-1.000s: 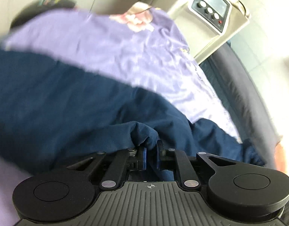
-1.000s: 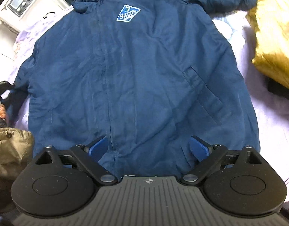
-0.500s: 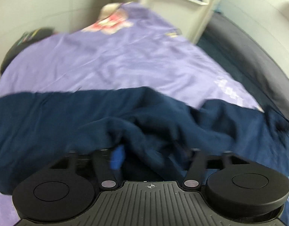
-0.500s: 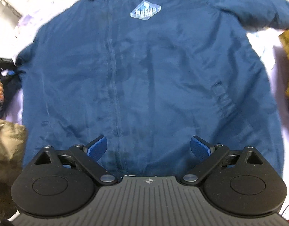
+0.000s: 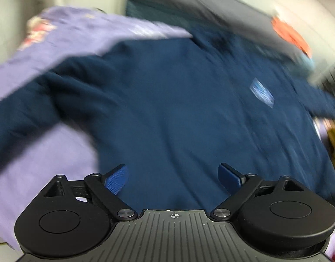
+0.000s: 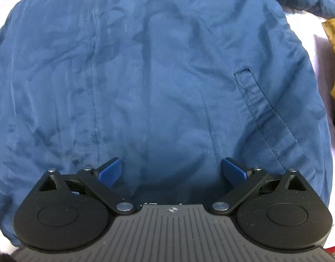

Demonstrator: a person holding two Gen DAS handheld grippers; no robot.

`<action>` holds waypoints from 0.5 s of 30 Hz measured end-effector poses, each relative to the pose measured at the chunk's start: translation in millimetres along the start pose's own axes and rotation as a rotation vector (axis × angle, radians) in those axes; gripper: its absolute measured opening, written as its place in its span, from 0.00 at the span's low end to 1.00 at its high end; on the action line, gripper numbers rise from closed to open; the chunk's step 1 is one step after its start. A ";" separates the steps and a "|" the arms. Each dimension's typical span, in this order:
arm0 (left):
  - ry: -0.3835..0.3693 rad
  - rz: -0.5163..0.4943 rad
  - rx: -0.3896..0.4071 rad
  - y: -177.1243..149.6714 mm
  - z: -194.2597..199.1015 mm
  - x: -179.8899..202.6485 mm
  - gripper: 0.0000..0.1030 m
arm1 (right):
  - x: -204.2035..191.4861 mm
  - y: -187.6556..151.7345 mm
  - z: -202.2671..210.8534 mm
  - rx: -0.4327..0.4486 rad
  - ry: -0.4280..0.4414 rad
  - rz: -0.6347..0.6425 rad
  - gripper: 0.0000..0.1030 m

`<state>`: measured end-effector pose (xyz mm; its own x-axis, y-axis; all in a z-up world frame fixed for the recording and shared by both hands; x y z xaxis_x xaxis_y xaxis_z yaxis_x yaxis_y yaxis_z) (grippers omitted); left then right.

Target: Fold large clothes

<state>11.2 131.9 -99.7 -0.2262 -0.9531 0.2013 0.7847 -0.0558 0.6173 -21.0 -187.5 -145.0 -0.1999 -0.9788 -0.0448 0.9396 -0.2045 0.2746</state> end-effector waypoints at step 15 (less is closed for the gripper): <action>0.171 -0.238 -0.299 -103.3 -67.8 78.6 1.00 | 0.6 -22.5 -36.1 -0.029 -0.002 0.146 1.00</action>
<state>-48.6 42.6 -199.1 -0.3423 -0.9373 -0.0657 0.8607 -0.3408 0.3783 -32.2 -184.0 -185.9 -0.0609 -0.9981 -0.0040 0.9663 -0.0600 0.2503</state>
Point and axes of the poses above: each gripper's, at about its wrist camera, not at the fingertips, and z roughly against the way its jaws point, x to its right, y to its top, the point moved 4 cm from there along -z, roughly the way its jaws point, and after that the axes turned 8 degrees about x, right-handed, at the moved point
